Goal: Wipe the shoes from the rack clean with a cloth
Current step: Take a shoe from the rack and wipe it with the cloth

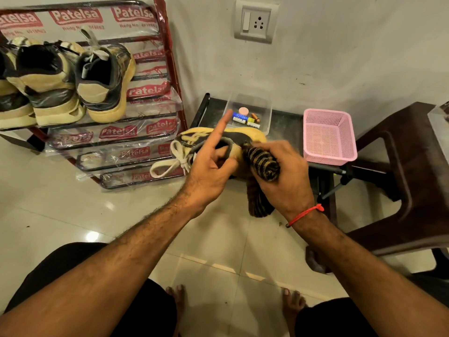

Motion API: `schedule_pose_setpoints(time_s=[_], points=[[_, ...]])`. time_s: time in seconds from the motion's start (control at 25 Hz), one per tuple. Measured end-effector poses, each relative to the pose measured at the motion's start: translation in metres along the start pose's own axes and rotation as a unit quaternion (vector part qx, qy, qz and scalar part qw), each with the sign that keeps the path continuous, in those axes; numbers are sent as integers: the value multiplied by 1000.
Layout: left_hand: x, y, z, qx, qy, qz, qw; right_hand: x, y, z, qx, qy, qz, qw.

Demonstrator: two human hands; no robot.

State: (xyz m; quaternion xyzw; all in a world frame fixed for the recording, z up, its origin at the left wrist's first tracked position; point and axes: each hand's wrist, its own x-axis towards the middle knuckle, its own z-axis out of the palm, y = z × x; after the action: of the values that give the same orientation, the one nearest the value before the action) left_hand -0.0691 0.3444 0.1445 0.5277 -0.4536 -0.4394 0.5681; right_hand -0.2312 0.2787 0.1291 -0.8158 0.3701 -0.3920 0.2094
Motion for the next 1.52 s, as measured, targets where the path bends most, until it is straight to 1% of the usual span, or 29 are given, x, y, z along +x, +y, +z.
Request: schedule_pose_setpoints(time_s=[0.12,0.16,0.28,0.4,0.48,0.6,0.68,0.76,0.84,0.96,1.0,1.04,1.12,1.16,1.2,1.28,1.36,1.44,1.52], points=[[6,-1,-8,-48,48,-3,998,-11,2,9,-10,-29,8,1000],[8,-1,-9,-53,55,-4,997,-12,2,10,-9,-24,7,1000],[7,-2,-7,-47,45,4,998,-5,-5,2,37,40,1,999],[4,-10,-5,-2,-11,40,999,4,-10,-7,86,96,31,991],[2,-14,-2,57,-47,62,995,5,-10,-7,86,109,46,989],[0,-18,4,152,-65,101,981,8,-9,-9,95,128,51,986],[0,-17,7,173,-67,103,977,7,-9,-11,76,135,19,988],[-2,-8,7,131,-79,86,984,2,-13,-8,6,101,-37,994],[-7,1,8,67,-69,60,994,2,-14,-6,-37,64,-59,996],[-7,9,5,2,-21,36,999,3,-3,-2,-6,59,-39,997],[-4,13,2,-21,8,28,999,-1,2,1,8,35,-20,999],[0,19,-2,-46,43,21,998,-7,7,7,5,-13,7,1000],[6,26,-6,-97,98,17,990,-25,13,23,-33,-141,59,988],[8,28,-6,-115,109,18,987,-30,14,25,-33,-156,63,985],[10,29,-7,-142,111,13,984,-28,14,23,-16,-131,51,990],[11,26,-12,-221,105,-15,969,-12,11,12,34,-45,5,998],[12,23,-17,-266,106,-43,957,1,7,2,79,15,-11,997],[10,26,-16,-270,103,-63,955,0,0,3,103,41,-19,994],[7,24,-11,-238,87,-68,965,-8,-3,7,116,52,-27,992]])
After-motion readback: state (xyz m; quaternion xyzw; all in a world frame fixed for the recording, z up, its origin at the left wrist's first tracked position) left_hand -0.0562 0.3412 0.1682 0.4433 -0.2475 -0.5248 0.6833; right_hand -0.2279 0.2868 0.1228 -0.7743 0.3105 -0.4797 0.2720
